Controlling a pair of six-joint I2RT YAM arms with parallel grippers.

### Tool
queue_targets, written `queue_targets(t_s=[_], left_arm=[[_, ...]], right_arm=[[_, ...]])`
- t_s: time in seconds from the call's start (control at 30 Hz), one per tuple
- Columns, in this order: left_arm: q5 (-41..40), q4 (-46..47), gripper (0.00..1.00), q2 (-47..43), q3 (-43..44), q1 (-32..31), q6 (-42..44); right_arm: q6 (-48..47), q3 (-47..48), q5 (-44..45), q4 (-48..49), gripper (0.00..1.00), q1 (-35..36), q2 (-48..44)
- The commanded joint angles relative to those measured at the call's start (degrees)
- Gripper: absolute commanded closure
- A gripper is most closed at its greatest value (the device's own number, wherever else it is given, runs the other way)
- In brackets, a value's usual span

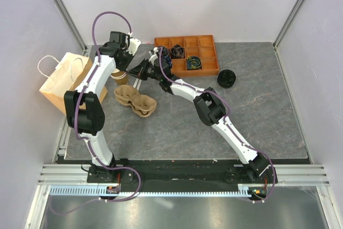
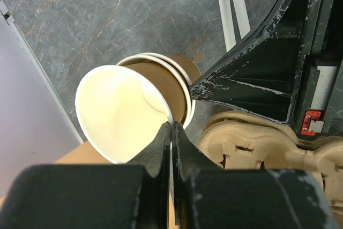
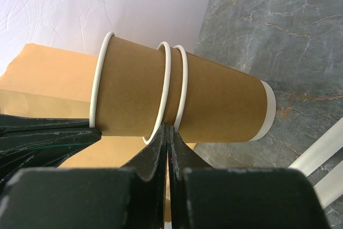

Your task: Pack the takeout coffee

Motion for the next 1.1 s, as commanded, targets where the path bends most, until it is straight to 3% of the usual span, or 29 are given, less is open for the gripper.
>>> queue_targets(t_s=[0.0, 0.43, 0.53, 0.77, 0.87, 1.07], left_arm=[[-0.2, 1.9, 0.98, -2.7, 2.2, -0.3, 0.7], [-6.5, 0.1, 0.98, -5.9, 9.0, -0.4, 8.7], [-7.0, -0.8, 0.98, -6.8, 11.0, -0.5, 9.8], [-6.2, -3.5, 0.98, -11.8, 12.2, -4.6, 13.3], [-4.6, -5.6, 0.98, -14.6, 11.9, -7.1, 13.1], [1.2, -8.0, 0.98, -22.5, 7.5, -14.9, 14.0]], right_arm=[[-1.6, 2.8, 0.7, 0.6, 0.93, 0.5, 0.3], [-2.9, 2.4, 0.9, 0.5, 0.88, 0.4, -1.7], [-2.9, 2.2, 0.6, 0.7, 0.83, 0.4, -2.6], [-4.9, -2.8, -3.5, 1.0, 0.43, -1.9, -10.7], [-6.6, -8.0, -5.5, -0.9, 0.32, -3.9, -17.2], [-6.6, -20.1, -12.6, -6.8, 0.27, -10.5, -32.3]])
